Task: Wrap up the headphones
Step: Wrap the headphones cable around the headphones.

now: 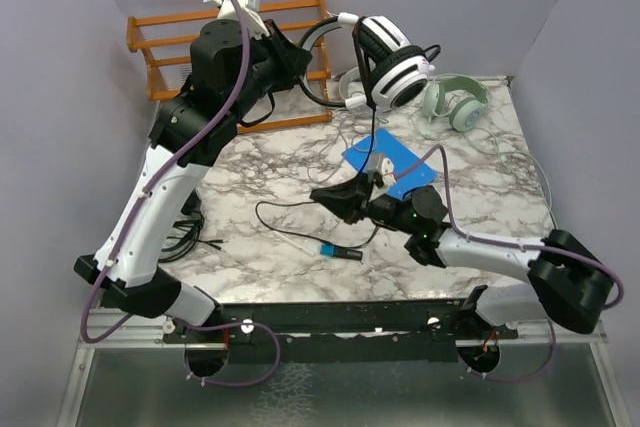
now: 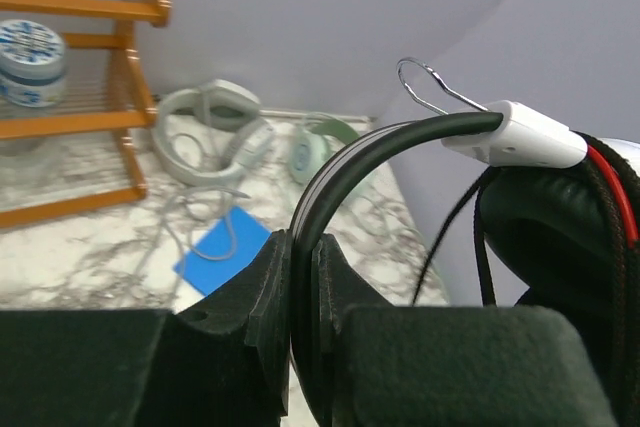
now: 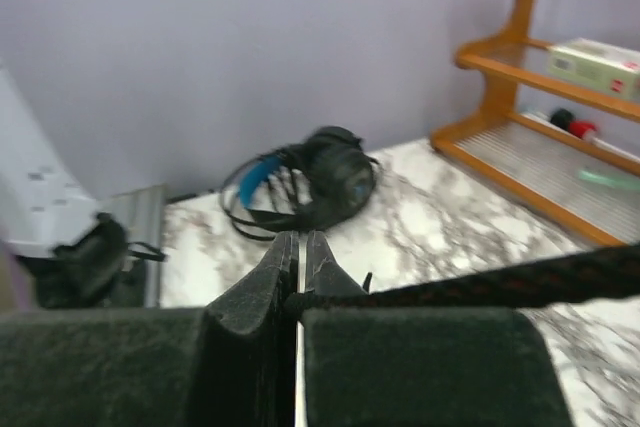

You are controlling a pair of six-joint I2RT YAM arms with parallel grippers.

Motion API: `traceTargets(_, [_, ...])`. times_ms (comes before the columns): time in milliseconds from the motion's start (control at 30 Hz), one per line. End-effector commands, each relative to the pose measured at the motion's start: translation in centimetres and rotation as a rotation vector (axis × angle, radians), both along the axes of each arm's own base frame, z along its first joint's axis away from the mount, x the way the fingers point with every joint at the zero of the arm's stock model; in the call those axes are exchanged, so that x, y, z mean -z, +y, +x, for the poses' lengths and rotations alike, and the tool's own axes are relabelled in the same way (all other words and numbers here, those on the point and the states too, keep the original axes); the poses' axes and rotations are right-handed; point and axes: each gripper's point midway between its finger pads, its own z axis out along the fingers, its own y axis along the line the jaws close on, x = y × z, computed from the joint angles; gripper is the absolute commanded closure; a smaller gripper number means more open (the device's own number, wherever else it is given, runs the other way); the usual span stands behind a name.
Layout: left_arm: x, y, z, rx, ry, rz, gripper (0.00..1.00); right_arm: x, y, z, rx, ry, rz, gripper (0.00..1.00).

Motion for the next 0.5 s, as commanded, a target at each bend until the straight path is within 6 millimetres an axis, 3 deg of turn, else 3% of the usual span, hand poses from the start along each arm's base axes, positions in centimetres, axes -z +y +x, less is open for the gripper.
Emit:
traceTargets(0, [-1.9, 3.3, 4.2, -0.231, -0.12, 0.018, 1.0, -1.2, 0.8, -6.5, -0.155, 0.048, 0.003, 0.95])
traceTargets(100, [-0.8, 4.5, 5.8, -0.303, -0.118, 0.083, 1.0, -2.1, 1.0, -9.7, -0.217, 0.093, 0.0, 0.95])
traceTargets(233, [1.3, 6.4, 7.4, -0.404, -0.103, 0.168, 1.0, -2.6, 1.3, -11.5, -0.295, 0.17, -0.05, 0.96])
traceTargets(333, [3.2, 7.8, 8.0, -0.471, -0.09, 0.265, 1.0, -3.3, 0.5, -12.2, -0.3, 0.184, -0.051, 0.96])
traceTargets(467, [5.5, 9.8, 8.0, -0.549, -0.074, 0.393, 1.0, -3.8, -0.8, -11.5, -0.225, 0.191, -0.099, 0.97])
